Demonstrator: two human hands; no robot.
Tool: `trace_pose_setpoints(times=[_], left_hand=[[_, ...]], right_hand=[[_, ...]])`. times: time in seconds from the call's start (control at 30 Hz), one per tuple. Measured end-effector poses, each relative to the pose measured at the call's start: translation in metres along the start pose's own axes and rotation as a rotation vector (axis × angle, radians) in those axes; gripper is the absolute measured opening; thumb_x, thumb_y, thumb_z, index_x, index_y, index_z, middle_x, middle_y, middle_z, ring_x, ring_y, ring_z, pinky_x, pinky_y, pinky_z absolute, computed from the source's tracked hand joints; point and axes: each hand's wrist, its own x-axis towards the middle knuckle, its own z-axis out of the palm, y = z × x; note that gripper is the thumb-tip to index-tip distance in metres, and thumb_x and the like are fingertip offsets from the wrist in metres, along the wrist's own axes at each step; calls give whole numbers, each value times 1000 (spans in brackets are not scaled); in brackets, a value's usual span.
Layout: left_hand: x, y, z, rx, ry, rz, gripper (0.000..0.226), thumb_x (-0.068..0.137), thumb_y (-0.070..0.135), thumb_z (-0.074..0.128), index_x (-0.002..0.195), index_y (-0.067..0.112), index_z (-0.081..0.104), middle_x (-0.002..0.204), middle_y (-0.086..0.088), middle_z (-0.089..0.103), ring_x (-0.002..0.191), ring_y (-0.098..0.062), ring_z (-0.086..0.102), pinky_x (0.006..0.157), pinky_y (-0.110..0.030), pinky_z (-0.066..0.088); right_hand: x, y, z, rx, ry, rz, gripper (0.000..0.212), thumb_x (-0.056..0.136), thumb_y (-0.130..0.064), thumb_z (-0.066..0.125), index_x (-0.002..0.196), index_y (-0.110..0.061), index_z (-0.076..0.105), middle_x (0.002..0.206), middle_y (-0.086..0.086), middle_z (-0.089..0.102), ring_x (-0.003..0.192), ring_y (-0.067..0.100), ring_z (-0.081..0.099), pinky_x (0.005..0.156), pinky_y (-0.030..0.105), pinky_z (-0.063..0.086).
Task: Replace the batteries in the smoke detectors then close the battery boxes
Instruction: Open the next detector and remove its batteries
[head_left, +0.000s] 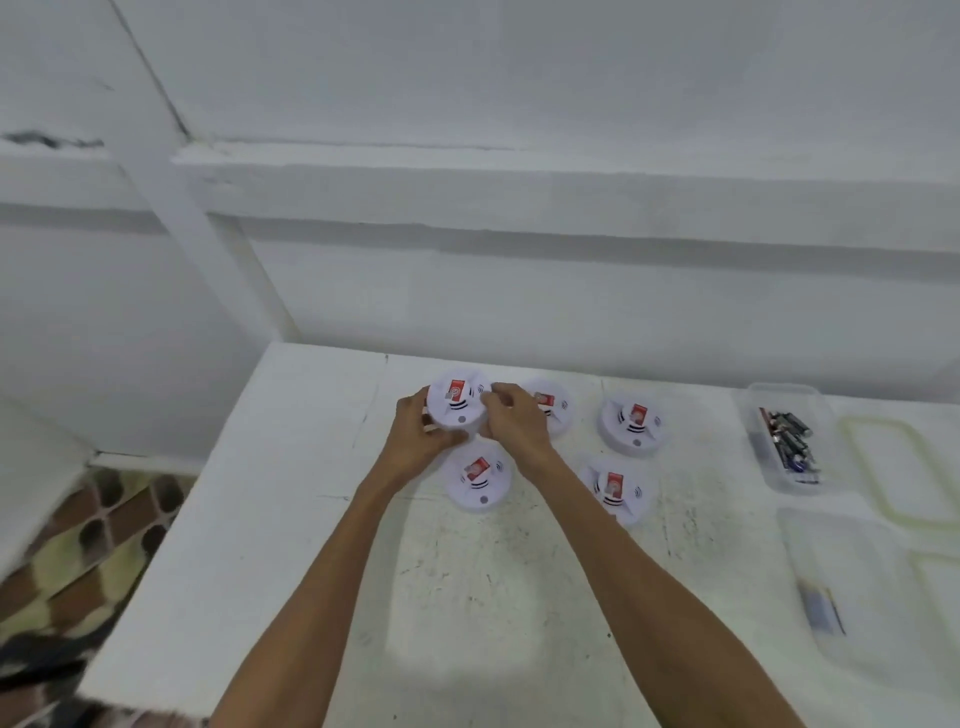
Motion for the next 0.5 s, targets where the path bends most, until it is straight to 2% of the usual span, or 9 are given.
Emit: trace_pose_setpoints(times=[0.07,0.13,0.2,0.3,0.37,0.43,0.47,0.5], left_hand=[[13,-25,-10,129,48,-13,62,69,46,91,123,33,65,118,4,71,108,-19,66,89,-44,59],[22,-44,-16,213,88,-59,81,58,71,85,126,36,61,124,4,64,116,-19,58,93,-46,55],[25,-49,-20,318,92,-119,96,52,76,80,132,30,57,126,4,56,118,-18,48,97,-38,44],[29,-57,-24,519,101,-164,106,51,88,63,136,26,53,130,-2,57,119,-24,46,90,-35,34],[33,-64,-25,601,110,-195,104,52,89,63,135,27,54,130,-5,59,119,-28,48,89,-38,39],[33,-61,-25,625,114,-218,92,59,73,79,133,24,54,129,-8,58,120,-31,47,90,-41,42],[34,-58,-25,633,115,-210,87,62,62,85,132,22,54,129,-9,57,121,-33,46,91,-42,41],[34,-55,-23,638,110,-200,86,63,56,88,132,21,52,130,-9,56,123,-34,45,92,-42,40]], right_hand=[[8,-2,11,-54,-23,6,27,94,-33,52,103,-10,63,96,6,67,91,21,65,89,51,56],[17,-1,18,-160,-92,0,27,95,-34,49,99,-11,63,92,1,65,89,19,62,88,50,56],[23,0,25,-256,-143,-9,31,94,-33,47,91,-5,60,81,2,58,79,19,56,86,52,56],[30,5,31,-419,-191,-36,28,95,-24,43,88,-2,58,82,11,60,77,26,56,82,49,53],[32,7,33,-469,-201,-50,23,92,-17,41,80,-2,53,76,12,55,72,27,53,71,44,50],[31,8,31,-478,-195,-64,19,90,-12,40,74,-7,49,73,12,51,71,27,52,66,37,44],[31,9,29,-477,-190,-76,20,91,-11,42,80,-6,57,79,14,60,79,29,59,71,36,47],[31,11,26,-471,-178,-95,24,93,-12,44,94,-4,67,97,13,69,93,29,64,81,35,50]])
